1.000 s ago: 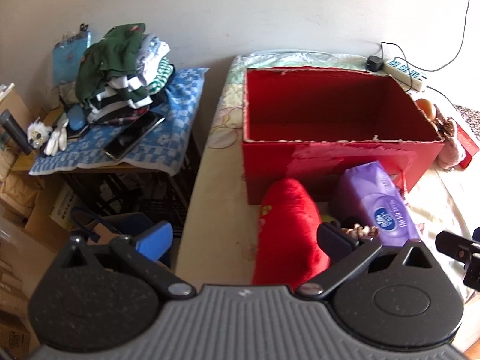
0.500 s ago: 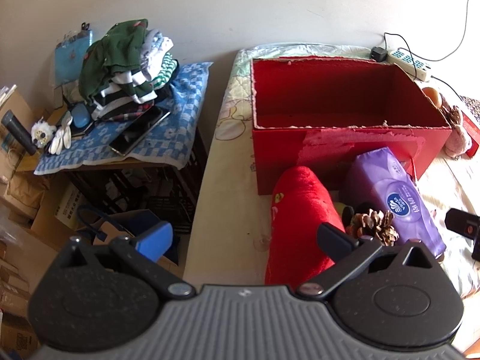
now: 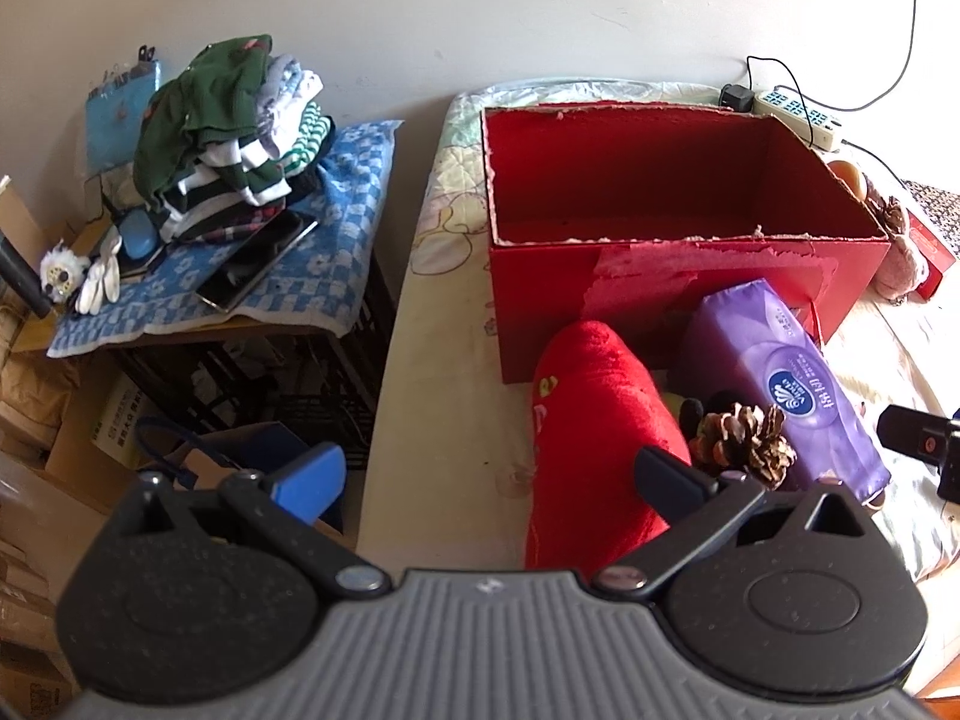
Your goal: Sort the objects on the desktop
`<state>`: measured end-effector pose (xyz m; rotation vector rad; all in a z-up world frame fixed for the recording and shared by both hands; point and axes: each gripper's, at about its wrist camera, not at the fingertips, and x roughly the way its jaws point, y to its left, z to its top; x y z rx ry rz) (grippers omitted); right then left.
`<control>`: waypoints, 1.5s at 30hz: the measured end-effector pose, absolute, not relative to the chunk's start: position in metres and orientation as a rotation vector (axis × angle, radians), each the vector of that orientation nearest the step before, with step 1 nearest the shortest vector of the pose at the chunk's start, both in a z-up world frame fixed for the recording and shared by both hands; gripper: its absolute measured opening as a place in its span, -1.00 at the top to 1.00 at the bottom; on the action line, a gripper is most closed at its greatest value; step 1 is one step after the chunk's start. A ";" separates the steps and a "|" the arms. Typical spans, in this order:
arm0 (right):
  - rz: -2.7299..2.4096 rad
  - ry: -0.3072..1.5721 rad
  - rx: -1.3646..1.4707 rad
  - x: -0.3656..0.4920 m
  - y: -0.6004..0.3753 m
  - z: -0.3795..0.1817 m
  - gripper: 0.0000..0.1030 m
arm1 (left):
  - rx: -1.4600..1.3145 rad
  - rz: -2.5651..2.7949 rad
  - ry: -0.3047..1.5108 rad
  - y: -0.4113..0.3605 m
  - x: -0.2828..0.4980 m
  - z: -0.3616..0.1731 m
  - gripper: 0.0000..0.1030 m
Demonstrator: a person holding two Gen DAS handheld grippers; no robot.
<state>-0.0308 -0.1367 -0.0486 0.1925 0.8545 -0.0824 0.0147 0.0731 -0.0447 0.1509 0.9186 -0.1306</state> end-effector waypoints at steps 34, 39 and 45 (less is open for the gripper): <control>0.423 0.895 0.139 0.038 -0.131 -0.069 0.14 | 0.118 -0.705 0.908 0.024 -0.015 -0.065 -0.38; 0.502 0.940 0.122 0.051 -0.137 -0.077 0.14 | 0.089 -0.631 0.908 0.015 -0.012 -0.068 -0.48; 0.617 1.009 0.131 0.062 -0.145 -0.088 0.25 | 0.083 -0.537 0.935 -0.001 -0.005 -0.075 -0.12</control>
